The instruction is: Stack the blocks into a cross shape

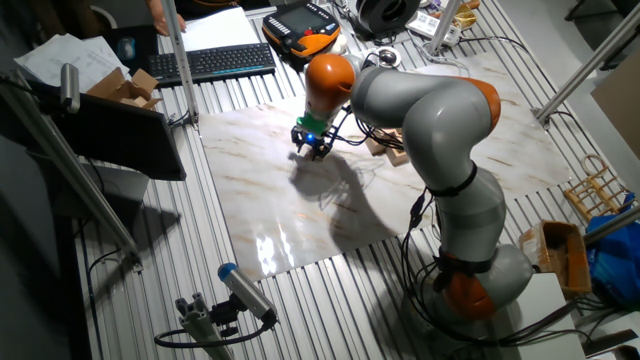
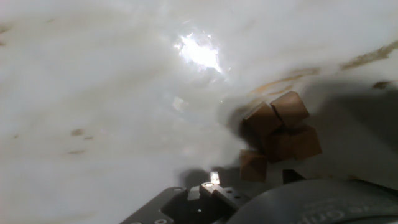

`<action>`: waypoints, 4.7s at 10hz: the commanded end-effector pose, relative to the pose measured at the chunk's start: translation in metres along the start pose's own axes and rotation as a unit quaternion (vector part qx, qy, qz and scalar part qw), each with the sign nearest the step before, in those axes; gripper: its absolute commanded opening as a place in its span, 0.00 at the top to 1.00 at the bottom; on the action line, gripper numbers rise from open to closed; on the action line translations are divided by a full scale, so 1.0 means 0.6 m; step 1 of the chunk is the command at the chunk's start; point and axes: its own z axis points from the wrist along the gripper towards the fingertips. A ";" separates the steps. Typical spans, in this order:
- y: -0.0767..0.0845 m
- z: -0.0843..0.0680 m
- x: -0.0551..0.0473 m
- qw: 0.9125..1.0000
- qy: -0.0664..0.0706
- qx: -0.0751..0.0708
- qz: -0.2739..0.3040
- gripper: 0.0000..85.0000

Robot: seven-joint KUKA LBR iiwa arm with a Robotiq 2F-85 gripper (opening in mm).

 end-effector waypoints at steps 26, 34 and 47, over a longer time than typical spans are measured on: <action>-0.046 -0.156 -0.031 0.974 0.025 0.046 -0.221 1.00; -0.140 -0.260 -0.117 0.935 0.020 0.051 -0.350 1.00; -0.121 -0.246 -0.112 0.913 0.014 0.046 -0.406 1.00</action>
